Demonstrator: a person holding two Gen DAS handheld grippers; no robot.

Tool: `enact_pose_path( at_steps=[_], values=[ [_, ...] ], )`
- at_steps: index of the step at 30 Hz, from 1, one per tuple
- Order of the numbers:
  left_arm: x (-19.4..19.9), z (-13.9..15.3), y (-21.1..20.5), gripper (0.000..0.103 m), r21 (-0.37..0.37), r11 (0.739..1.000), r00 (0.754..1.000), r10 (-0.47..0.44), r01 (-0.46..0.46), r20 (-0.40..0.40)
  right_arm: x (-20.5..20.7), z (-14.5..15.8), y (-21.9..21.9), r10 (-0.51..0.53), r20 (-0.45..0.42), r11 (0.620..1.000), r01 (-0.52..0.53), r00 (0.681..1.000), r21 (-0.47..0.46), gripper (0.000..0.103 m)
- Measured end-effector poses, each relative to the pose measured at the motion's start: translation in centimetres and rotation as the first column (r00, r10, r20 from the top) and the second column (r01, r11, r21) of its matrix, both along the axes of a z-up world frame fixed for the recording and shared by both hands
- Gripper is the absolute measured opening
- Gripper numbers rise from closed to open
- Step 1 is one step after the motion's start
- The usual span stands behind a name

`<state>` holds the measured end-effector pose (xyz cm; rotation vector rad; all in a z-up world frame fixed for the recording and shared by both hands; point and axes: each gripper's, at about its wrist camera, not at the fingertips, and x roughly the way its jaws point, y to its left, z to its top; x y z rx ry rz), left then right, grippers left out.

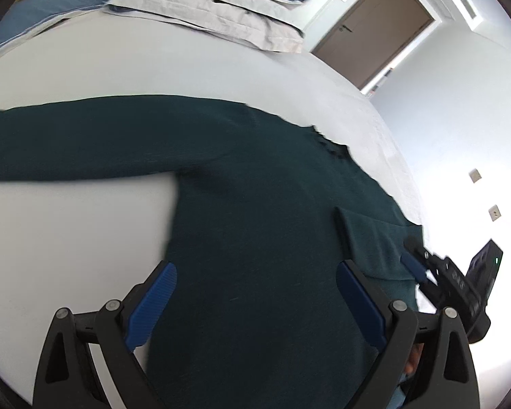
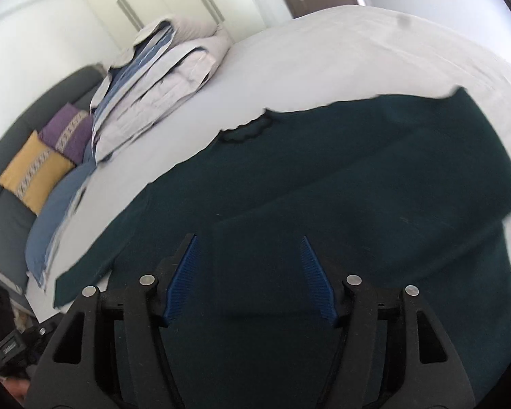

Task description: Fold small clothes

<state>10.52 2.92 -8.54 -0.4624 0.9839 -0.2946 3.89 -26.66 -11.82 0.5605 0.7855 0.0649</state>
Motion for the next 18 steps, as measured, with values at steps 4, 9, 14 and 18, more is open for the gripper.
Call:
enact_pose_path(
  at_steps=[4, 9, 14, 18],
  values=[
    [3.6, -0.2, -6.0, 0.075, -0.011, 0.993, 0.993, -0.119, 0.119, -0.021, -3.6, -0.2, -3.6, -0.065, 0.008, 0.993, 0.064, 0.998, 0.097, 0.06],
    [8.6, -2.2, -13.3, 0.055, -0.034, 0.967, 0.962, -0.253, 0.251, -0.105, -6.8, 0.7, -7.7, -0.108, 0.033, 0.98, 0.101, 0.994, 0.172, 0.06],
    [11.2, -4.3, -16.8, 0.037, -0.013, 0.963, 0.95, -0.269, 0.27, -0.156, -8.6, 1.3, -10.2, -0.123, 0.048, 0.978, 0.113, 0.991, 0.177, 0.06],
    [11.6, -4.8, -17.2, 0.021, 0.017, 0.967, 0.956, -0.249, 0.255, -0.158, -9.7, 1.5, -12.0, -0.144, 0.043, 0.976, 0.134, 0.989, 0.174, 0.06]
  ],
)
